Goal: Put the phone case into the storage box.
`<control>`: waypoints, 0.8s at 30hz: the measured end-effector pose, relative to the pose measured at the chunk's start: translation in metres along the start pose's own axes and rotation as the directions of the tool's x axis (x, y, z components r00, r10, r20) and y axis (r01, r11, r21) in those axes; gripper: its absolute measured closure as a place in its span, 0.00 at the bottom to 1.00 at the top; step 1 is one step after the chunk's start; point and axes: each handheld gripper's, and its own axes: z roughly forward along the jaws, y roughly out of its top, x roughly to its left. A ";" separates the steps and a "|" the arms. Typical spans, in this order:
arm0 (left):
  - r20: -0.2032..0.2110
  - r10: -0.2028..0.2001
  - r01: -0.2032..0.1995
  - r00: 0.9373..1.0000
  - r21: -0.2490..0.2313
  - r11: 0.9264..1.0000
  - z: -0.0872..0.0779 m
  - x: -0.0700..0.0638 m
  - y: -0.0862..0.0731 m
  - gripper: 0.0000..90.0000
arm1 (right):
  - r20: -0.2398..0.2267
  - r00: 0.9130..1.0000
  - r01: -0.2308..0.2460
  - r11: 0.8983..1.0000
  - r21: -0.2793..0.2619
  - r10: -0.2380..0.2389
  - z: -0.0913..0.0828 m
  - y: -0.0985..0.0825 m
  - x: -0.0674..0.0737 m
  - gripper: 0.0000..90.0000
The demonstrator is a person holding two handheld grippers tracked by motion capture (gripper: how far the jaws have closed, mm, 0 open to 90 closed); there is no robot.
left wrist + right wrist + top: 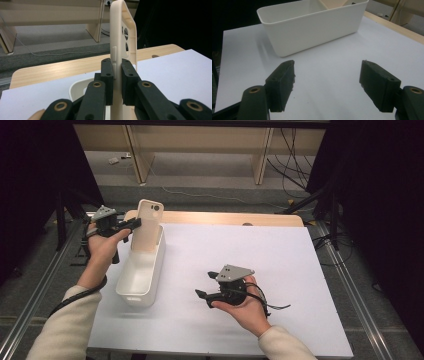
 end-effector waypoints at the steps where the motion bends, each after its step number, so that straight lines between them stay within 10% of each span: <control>1: 0.000 -0.003 0.003 1.000 -0.001 1.000 0.001 0.000 0.000 0.91 | 0.001 1.000 0.000 1.000 -0.001 0.000 0.000 0.000 0.000 0.33; 24: -0.010 -0.016 0.016 1.000 0.022 1.000 0.013 0.005 -0.005 0.91 | -0.008 1.000 0.002 1.000 0.014 -0.002 -0.001 0.000 -0.001 0.33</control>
